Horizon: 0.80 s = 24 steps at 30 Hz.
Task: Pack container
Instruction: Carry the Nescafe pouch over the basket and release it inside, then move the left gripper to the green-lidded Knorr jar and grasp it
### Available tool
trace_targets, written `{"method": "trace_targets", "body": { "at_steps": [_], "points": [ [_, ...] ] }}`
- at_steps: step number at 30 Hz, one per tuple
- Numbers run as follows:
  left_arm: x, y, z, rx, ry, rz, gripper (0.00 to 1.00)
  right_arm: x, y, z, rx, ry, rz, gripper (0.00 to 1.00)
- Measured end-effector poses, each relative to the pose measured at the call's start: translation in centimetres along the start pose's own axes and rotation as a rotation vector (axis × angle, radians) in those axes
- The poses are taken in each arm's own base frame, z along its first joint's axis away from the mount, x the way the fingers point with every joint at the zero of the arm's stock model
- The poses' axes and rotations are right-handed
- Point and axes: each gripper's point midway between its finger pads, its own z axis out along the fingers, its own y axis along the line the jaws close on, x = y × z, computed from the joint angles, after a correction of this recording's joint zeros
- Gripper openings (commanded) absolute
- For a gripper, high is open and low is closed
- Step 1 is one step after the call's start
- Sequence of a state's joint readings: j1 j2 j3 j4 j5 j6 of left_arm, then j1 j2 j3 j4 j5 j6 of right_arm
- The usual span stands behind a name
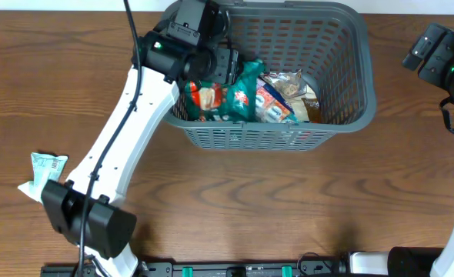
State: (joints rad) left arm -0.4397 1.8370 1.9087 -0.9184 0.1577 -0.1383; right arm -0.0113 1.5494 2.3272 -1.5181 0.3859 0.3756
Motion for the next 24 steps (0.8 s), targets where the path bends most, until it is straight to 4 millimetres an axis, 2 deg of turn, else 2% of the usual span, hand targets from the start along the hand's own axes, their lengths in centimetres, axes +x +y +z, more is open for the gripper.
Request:
{"method": "trace_targets", "body": {
  "at_steps": [2,6,9,12,14,18,24],
  "points": [
    [-1.1,-0.4,-1.3,0.012,-0.057,0.006,0.73,0.0,0.0,0.0,0.000,0.000,0.000,0.99],
    [-2.8,-0.7,-5.8,0.007,-0.175,0.015,0.78,0.0,0.0,0.0,0.000,0.000,0.000,0.99],
    [-2.9,0.6,-10.1,-0.074,-0.245,0.008,0.78,0.0,0.0,0.0,0.000,0.000,0.000,0.99],
    [-2.4,2.9,-14.0,-0.193,-0.293,-0.014,0.77,0.0,0.0,0.0,0.000,0.000,0.000,0.99],
    [-1.3,5.0,-16.3,-0.285,-0.296,-0.040,0.78,0.0,0.0,0.0,0.000,0.000,0.000,0.99],
    [1.7,9.4,-19.0,-0.429,-0.236,-0.127,0.78,0.0,0.0,0.0,0.000,0.000,0.000,0.99],
    [7.0,15.7,-20.6,-0.599,-0.059,-0.325,0.77,0.0,0.0,0.0,0.000,0.000,0.000,0.99]
  ]
}}
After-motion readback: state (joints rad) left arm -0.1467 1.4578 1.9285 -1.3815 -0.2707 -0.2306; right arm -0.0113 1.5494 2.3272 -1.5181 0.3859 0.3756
